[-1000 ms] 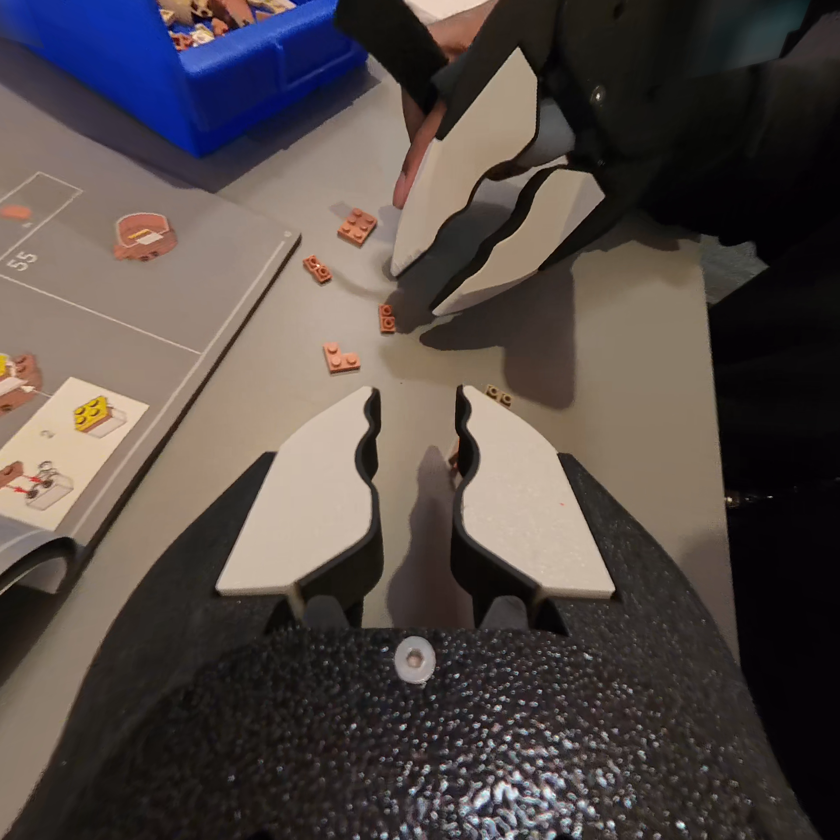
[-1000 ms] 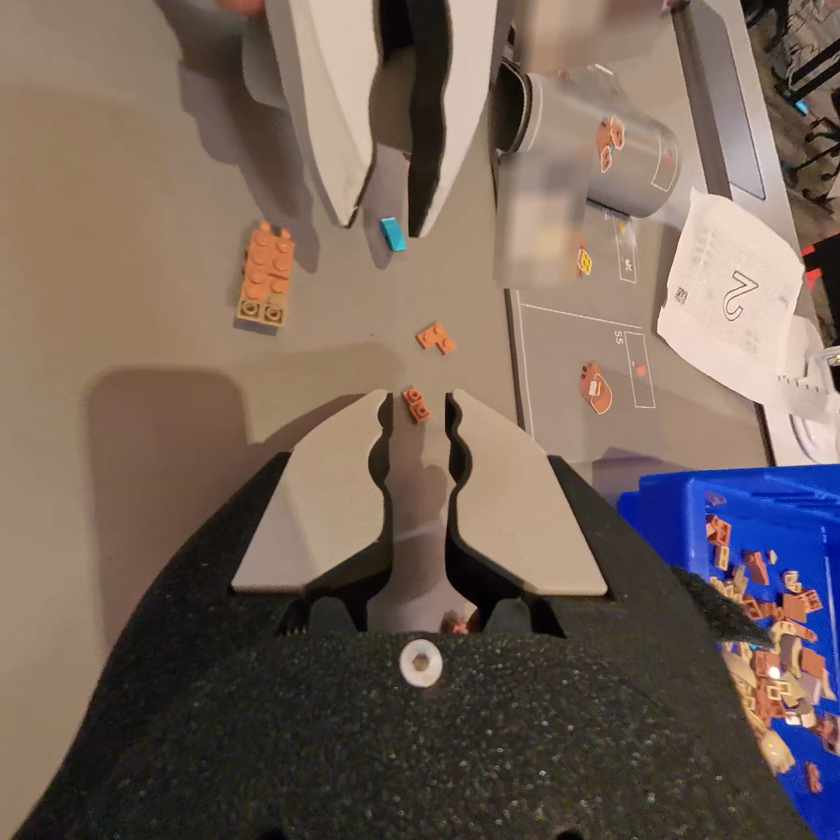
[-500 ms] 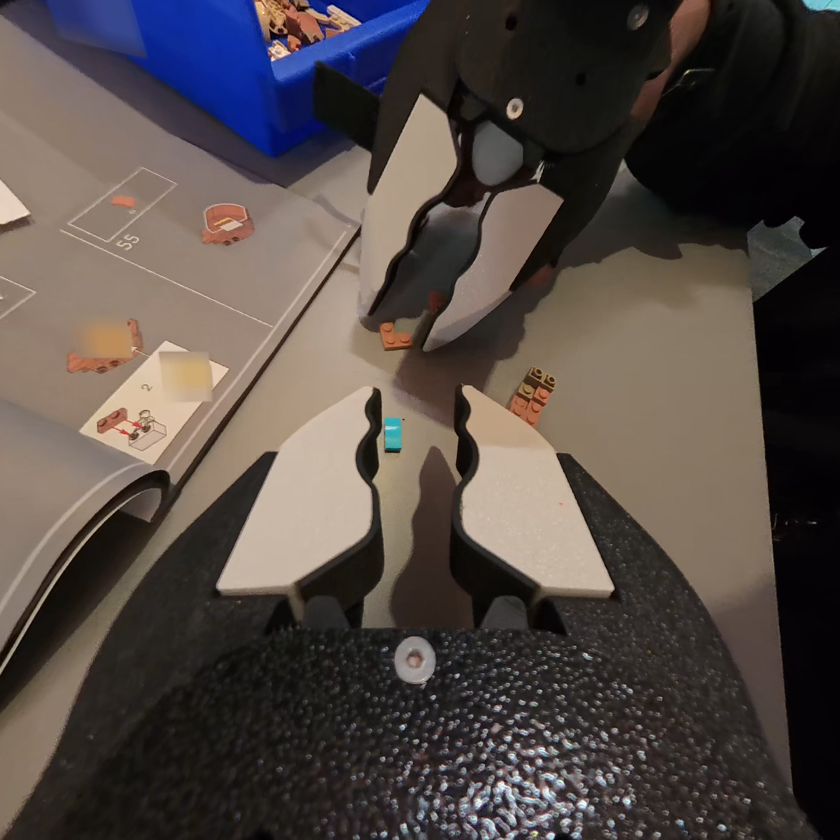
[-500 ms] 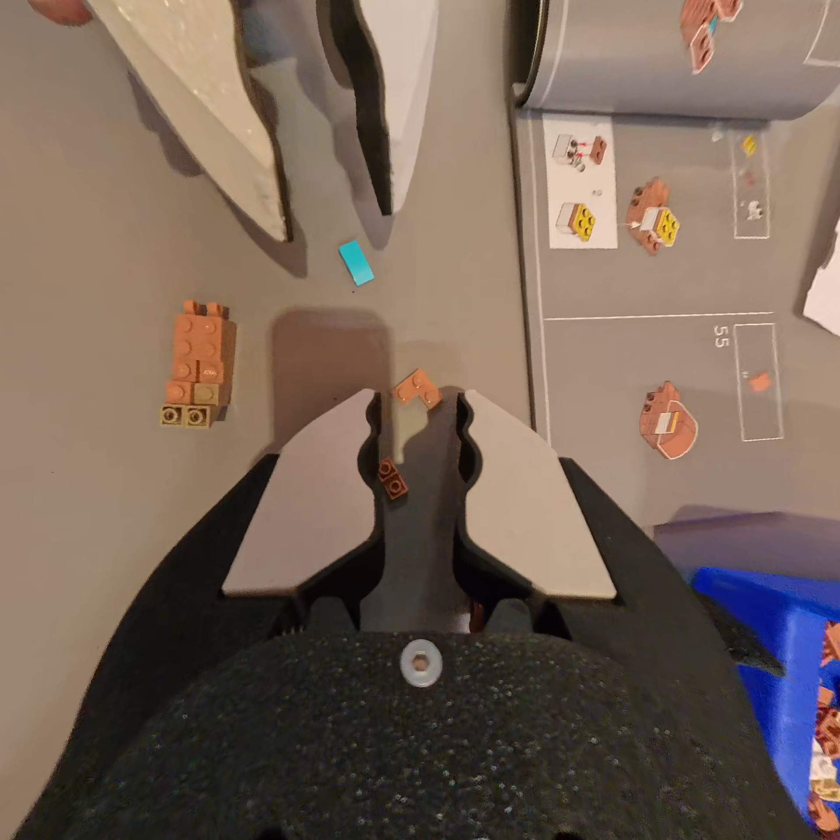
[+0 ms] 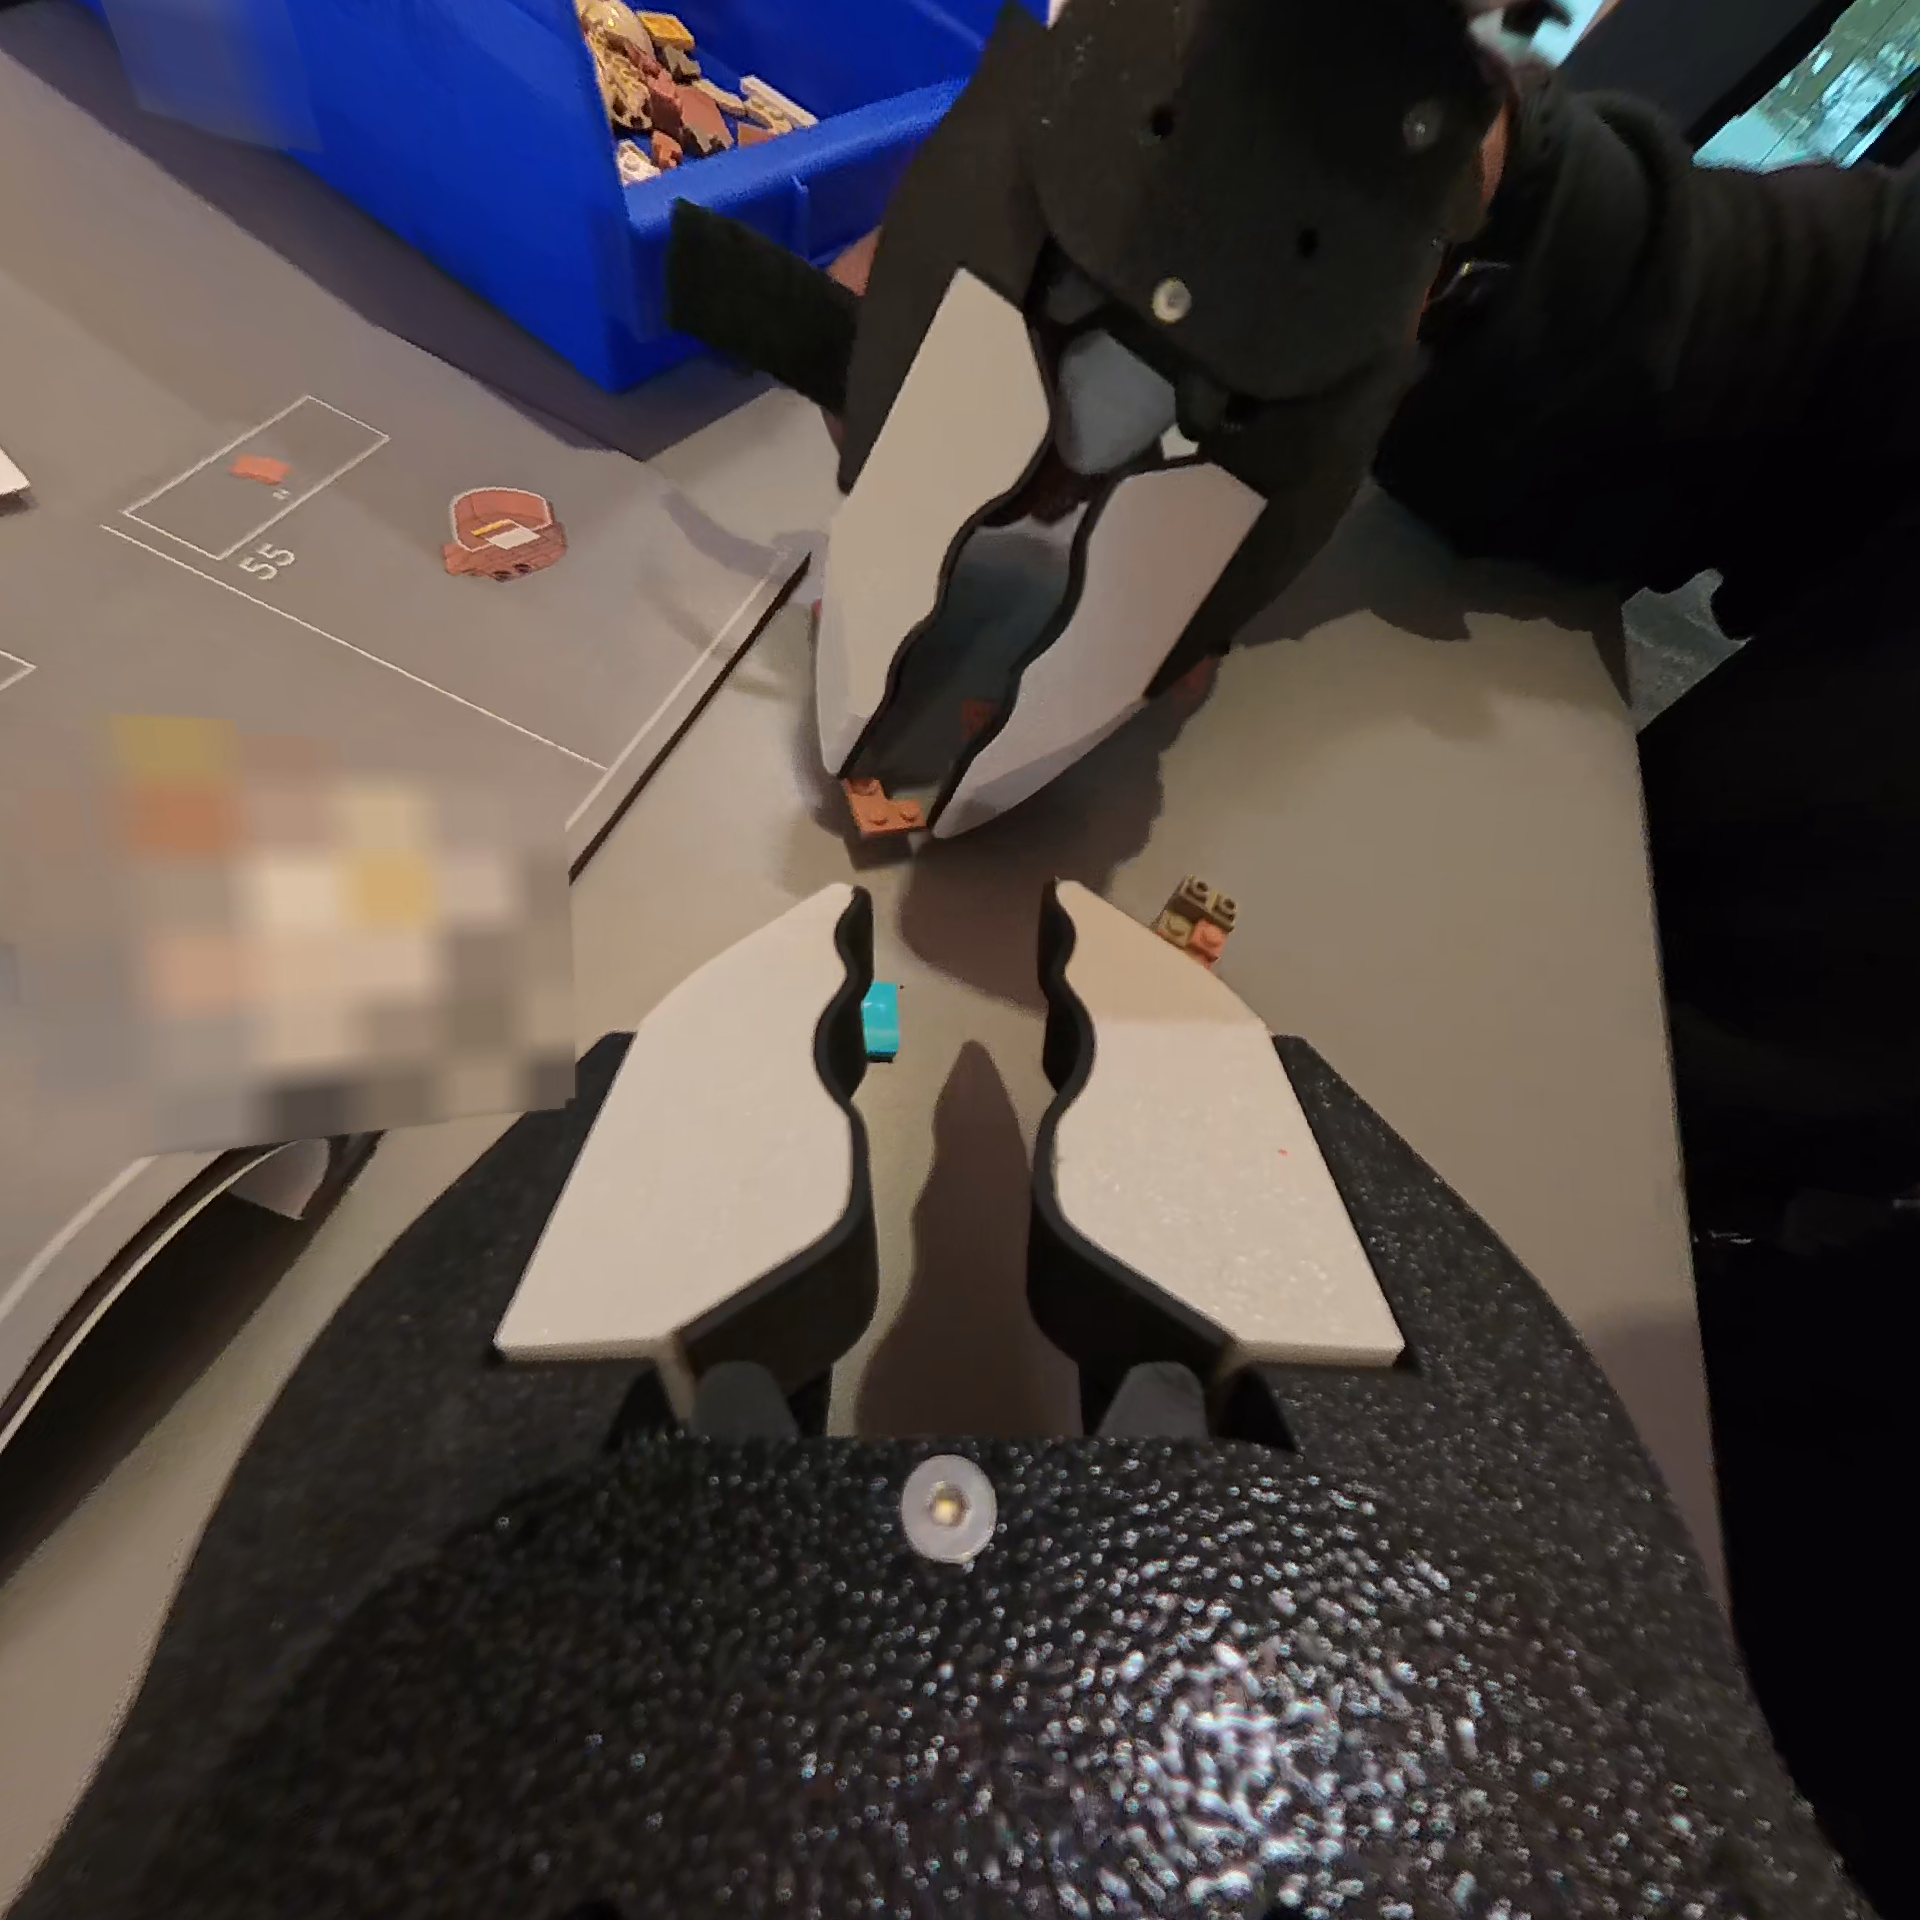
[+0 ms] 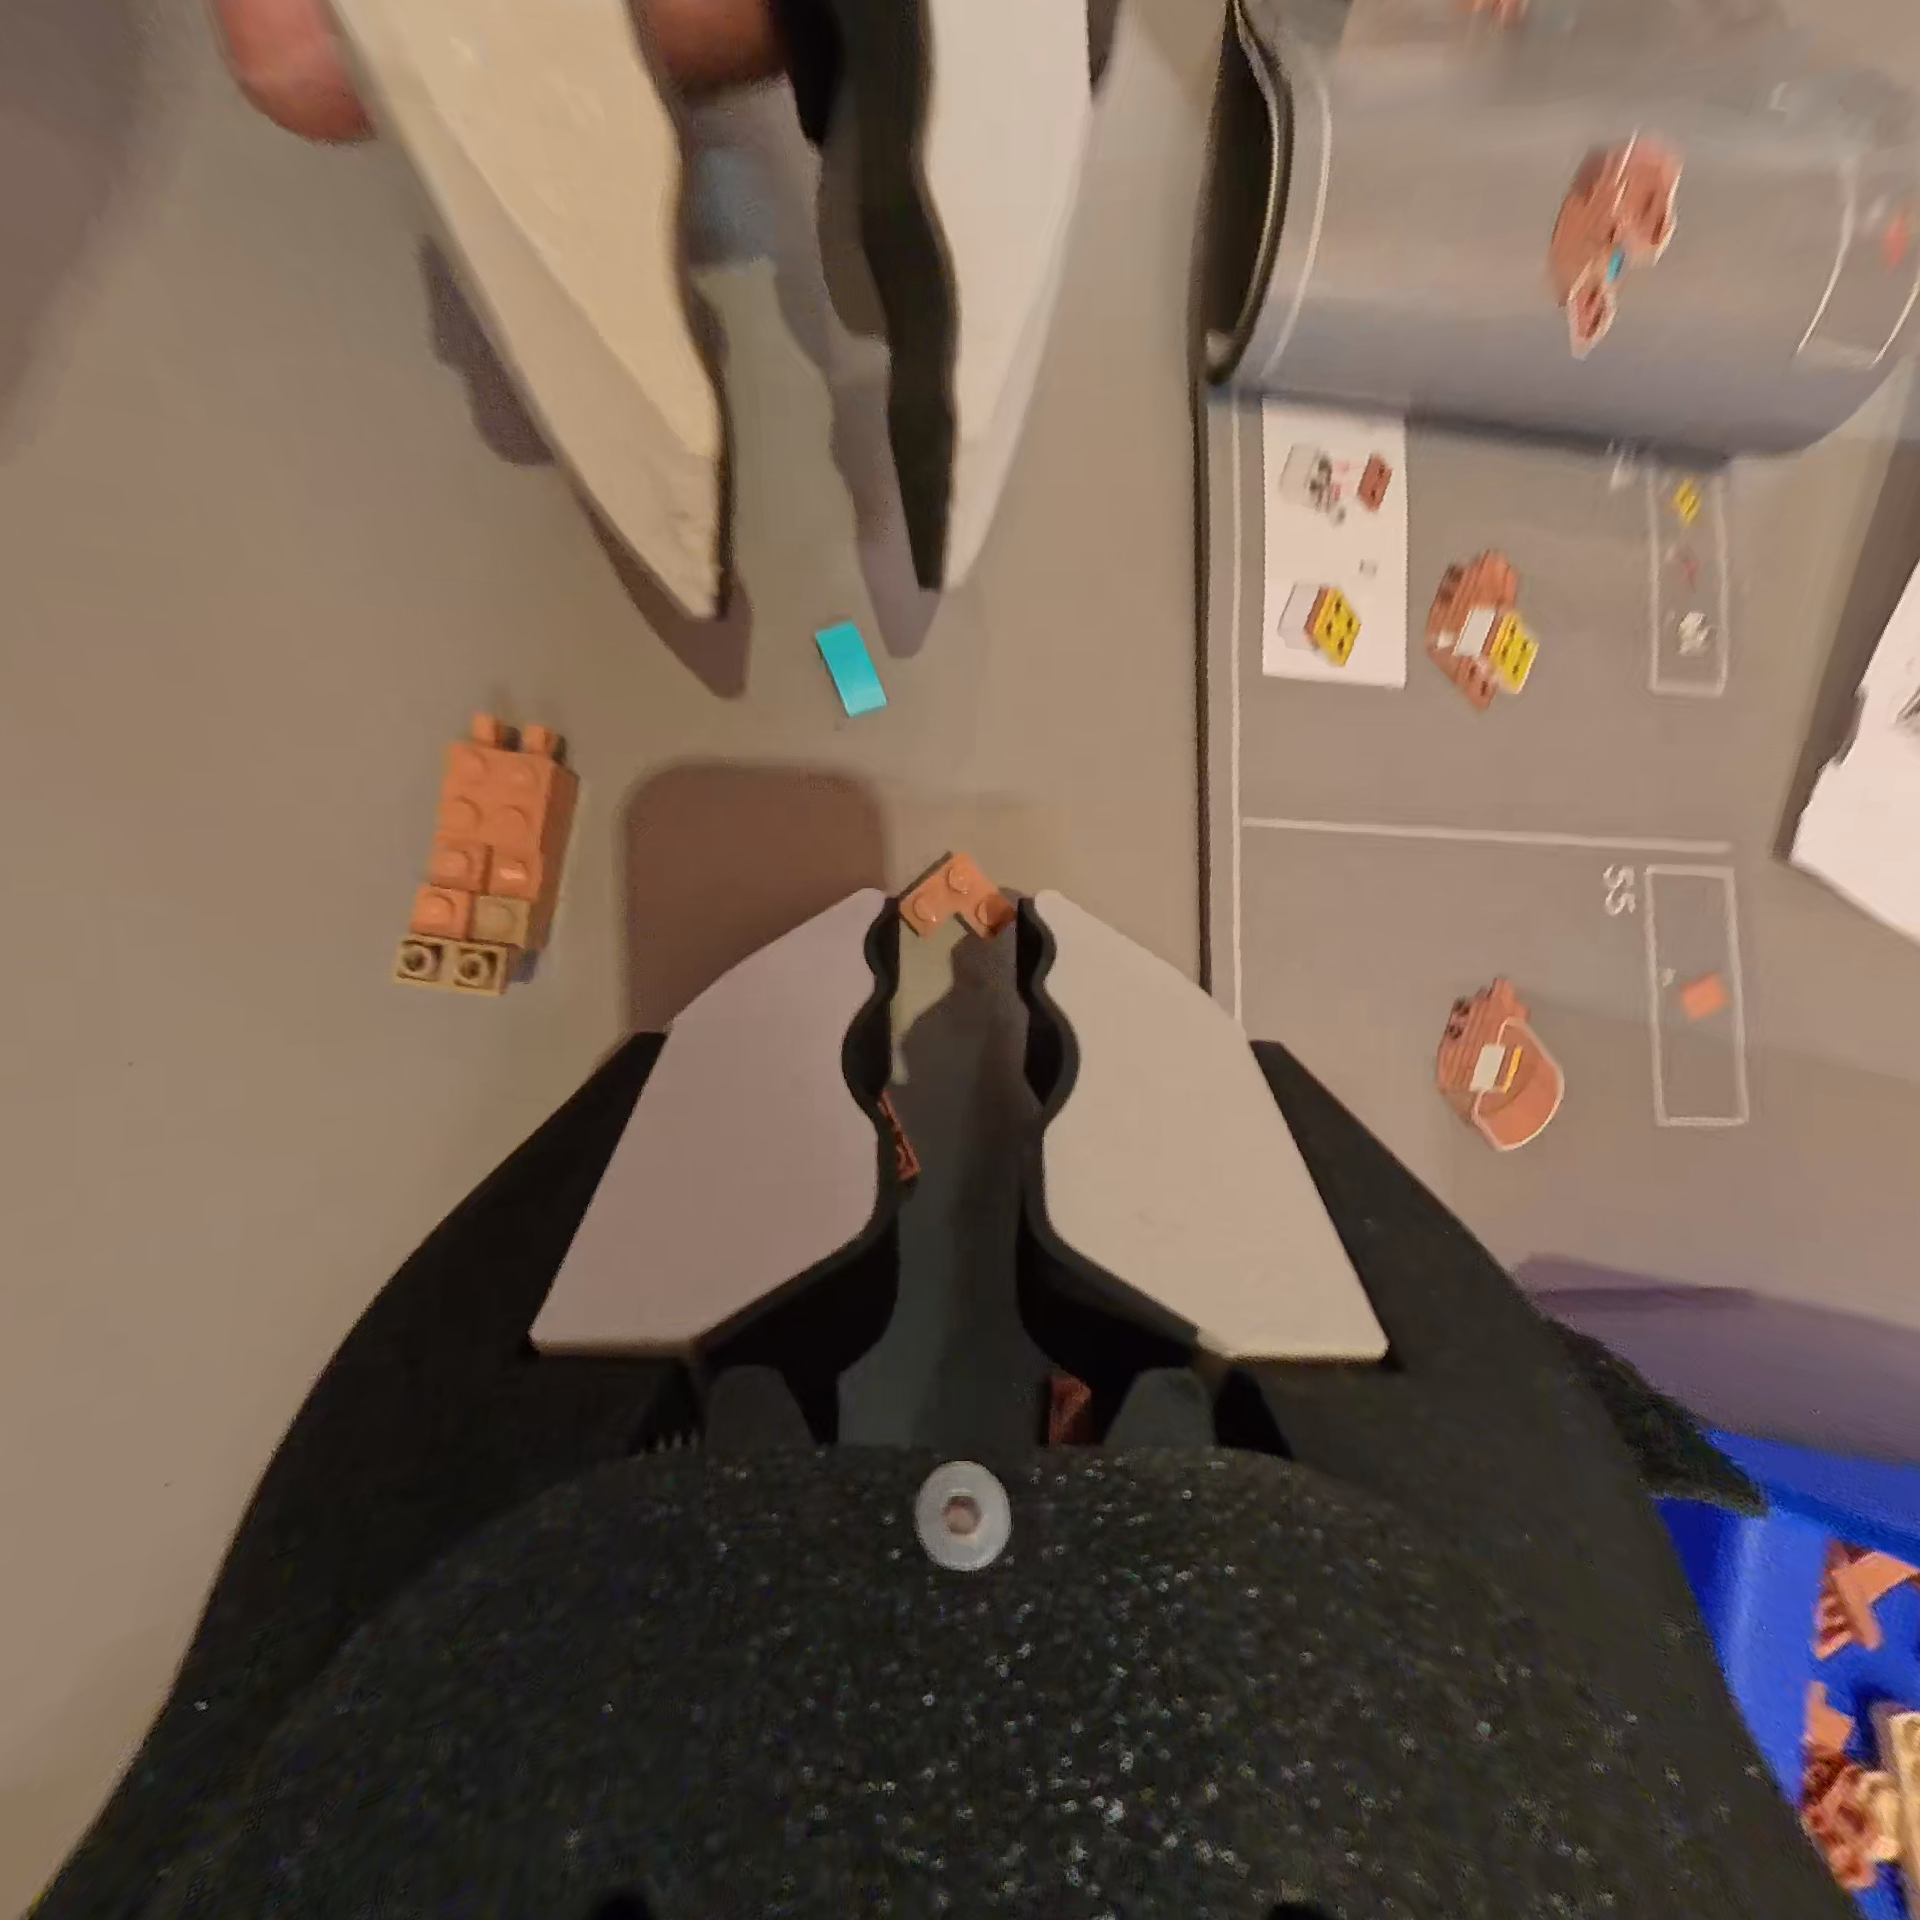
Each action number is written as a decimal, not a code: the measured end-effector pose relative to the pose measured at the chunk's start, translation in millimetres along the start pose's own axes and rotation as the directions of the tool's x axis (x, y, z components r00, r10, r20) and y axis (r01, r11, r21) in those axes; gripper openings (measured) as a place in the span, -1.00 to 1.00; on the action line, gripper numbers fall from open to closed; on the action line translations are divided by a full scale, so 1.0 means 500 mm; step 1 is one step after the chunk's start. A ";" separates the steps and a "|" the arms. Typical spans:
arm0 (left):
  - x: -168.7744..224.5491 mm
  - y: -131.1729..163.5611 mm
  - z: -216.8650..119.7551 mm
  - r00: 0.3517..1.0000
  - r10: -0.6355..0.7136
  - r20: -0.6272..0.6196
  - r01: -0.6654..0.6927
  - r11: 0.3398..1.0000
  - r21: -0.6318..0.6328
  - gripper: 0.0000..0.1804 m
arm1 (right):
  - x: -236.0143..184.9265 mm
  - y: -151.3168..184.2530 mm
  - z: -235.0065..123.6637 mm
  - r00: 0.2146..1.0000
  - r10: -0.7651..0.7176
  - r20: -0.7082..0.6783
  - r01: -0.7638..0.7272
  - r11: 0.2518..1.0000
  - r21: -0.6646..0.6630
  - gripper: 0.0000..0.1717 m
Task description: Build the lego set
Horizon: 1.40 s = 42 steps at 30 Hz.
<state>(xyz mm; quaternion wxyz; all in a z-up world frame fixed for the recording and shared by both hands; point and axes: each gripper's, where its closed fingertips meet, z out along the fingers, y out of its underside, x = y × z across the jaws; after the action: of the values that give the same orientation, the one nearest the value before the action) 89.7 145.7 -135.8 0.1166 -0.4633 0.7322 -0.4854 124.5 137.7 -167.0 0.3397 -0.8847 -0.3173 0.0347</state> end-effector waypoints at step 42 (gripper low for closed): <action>0.076 -0.099 -0.016 0.747 -0.417 -0.519 0.607 0.745 0.276 -0.95 | -0.052 -0.122 -0.109 0.842 -0.055 -0.537 0.249 0.922 0.297 -0.90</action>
<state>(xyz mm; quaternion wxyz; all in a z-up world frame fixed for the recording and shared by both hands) 92.1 115.5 -80.6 -0.0886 -0.4961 0.4535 -0.7351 85.9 125.5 -91.5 0.5680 -0.7563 -0.2728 -0.1757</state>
